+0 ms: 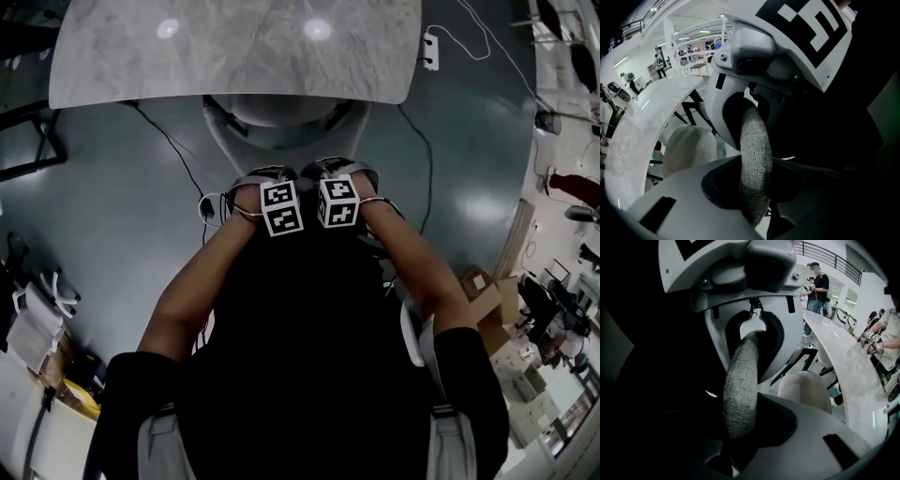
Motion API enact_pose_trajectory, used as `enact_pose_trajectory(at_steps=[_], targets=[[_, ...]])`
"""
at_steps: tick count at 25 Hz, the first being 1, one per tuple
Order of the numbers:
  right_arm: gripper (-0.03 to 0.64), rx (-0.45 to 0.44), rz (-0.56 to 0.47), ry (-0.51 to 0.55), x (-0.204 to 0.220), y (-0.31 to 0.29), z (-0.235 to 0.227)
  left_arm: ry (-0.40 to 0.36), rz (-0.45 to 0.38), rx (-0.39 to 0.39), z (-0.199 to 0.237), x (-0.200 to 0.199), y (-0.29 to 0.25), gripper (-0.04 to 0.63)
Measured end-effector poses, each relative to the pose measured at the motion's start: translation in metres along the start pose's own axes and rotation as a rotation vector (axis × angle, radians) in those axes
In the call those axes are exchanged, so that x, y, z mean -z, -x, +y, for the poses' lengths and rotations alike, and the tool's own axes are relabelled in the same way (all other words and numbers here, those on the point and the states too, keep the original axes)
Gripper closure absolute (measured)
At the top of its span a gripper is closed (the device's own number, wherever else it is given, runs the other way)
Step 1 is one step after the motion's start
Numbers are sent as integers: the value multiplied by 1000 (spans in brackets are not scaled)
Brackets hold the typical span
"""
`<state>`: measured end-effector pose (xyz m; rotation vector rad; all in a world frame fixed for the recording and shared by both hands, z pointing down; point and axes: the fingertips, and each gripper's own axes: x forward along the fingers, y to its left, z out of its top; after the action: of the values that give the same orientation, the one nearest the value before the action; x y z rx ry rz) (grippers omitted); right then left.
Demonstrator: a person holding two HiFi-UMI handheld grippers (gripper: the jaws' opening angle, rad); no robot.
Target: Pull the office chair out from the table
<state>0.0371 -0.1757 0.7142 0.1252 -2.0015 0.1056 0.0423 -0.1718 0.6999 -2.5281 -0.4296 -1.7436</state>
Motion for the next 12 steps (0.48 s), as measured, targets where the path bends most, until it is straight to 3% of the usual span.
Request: enact_pose_trajectory(at_steps=[5,12], targets=[[512,-1,-23,-54,-8,-4,18,-55,-5,-3,-17,6,0,483],[514,32,-21,-60,-16,-5,29,-73,13,-8,-31,13,7,488]])
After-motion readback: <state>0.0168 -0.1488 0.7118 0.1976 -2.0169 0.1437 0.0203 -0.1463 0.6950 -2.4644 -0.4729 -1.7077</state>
